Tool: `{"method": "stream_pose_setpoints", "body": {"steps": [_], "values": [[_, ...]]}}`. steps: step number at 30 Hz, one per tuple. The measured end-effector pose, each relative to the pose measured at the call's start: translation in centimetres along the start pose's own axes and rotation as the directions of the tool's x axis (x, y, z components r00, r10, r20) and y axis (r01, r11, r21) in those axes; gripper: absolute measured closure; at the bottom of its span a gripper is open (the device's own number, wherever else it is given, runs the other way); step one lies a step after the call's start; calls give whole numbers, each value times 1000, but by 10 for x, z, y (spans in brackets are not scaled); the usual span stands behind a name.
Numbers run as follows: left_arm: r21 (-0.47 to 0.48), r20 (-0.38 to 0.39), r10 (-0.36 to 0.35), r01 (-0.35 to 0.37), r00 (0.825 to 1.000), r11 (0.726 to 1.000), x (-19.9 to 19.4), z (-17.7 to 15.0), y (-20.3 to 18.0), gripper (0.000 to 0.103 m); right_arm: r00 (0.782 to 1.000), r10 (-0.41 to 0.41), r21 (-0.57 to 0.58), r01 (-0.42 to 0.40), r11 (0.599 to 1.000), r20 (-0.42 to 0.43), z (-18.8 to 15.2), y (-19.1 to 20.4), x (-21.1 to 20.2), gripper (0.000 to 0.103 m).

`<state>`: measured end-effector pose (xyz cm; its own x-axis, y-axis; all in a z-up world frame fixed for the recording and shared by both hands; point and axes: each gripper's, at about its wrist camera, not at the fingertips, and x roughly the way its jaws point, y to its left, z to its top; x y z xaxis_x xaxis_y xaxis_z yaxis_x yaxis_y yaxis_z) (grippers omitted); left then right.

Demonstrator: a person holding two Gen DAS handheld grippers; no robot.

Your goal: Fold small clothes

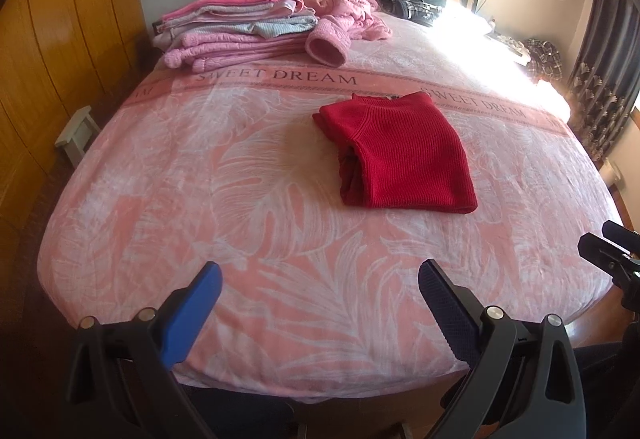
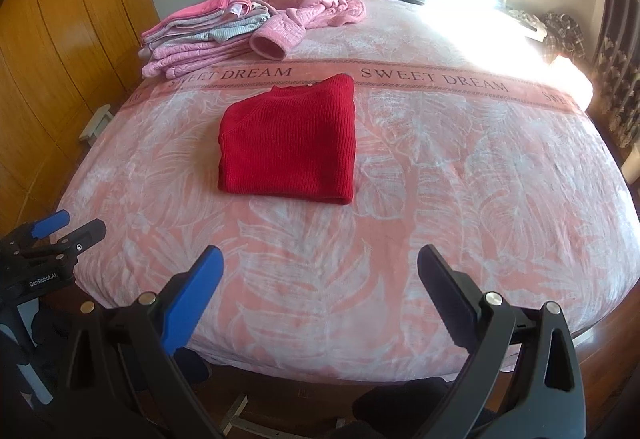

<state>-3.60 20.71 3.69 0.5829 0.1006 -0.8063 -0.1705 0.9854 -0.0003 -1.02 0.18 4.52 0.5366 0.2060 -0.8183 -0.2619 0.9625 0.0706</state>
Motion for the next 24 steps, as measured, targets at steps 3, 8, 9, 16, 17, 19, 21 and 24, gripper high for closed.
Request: {"method": "stream_pose_setpoints", "body": {"steps": [3, 8, 9, 16, 17, 19, 21, 24], "values": [[-9, -1, -1, 1, 1000, 1000, -1, -4, 1, 4, 1000, -9, -8, 9, 1000, -13, -4, 2, 2, 6], [-34, -16, -12, 12, 1000, 999, 1, -8, 5, 4, 999, 11, -1, -11, 1000, -47, -9, 1, 8, 6], [-34, -15, -9, 8, 1000, 999, 1, -8, 5, 4, 999, 12, -6, -12, 1000, -51, -10, 2, 9, 6], [-27, -3, 17, -17, 1000, 999, -1, -8, 5, 4, 997, 18, -5, -18, 1000, -75, -15, 3, 14, 6], [-25, -5, 20, -20, 1000, 999, -1, -8, 4, 4, 997, 18, -7, -19, 1000, -80, -16, 4, 15, 6], [-21, -13, 19, -20, 1000, 1000, 1, -8, 4, 4, 996, 15, -15, -17, 1000, -87, -17, 5, 17, 6], [-17, -25, 17, -17, 1000, 1000, 3, -9, 2, 4, 995, 15, -20, -17, 1000, -96, -19, 7, 19, 6], [-13, -38, 20, -21, 999, 1000, 6, -11, 1, 4, 994, 11, -29, -14, 999, -105, -21, 10, 22, 6]]}}
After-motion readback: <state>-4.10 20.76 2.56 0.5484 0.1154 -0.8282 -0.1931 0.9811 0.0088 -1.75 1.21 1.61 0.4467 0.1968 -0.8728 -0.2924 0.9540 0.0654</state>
